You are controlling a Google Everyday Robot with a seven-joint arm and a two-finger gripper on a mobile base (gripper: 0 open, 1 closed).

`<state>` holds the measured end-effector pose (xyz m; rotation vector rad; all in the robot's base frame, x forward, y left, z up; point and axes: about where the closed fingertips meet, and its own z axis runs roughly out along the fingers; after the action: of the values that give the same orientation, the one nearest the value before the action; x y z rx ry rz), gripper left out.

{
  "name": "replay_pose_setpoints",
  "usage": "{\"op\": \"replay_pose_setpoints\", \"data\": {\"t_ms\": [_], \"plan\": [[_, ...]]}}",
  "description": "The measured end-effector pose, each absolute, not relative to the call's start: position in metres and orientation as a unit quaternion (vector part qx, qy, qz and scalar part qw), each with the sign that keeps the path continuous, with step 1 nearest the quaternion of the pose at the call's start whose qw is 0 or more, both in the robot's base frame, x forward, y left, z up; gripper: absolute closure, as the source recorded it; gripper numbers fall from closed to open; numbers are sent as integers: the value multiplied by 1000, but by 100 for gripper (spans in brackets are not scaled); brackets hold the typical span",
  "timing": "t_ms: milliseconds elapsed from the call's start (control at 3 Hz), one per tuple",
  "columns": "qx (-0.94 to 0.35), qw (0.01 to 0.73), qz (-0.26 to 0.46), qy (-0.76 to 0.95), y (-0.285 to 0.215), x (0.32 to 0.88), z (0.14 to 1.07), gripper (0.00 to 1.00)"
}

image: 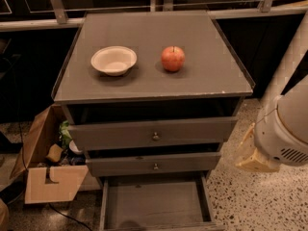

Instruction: Close bottom drawer

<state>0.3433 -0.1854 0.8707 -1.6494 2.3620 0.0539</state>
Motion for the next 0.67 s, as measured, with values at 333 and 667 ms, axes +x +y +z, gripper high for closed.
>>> {"op": "replay_pose_setpoints", "data": {"t_ms": [333, 667], "plan": [[-561, 114, 37, 819, -179, 328, 838, 100], [-558, 78, 63, 824, -164, 301, 766, 100]]}}
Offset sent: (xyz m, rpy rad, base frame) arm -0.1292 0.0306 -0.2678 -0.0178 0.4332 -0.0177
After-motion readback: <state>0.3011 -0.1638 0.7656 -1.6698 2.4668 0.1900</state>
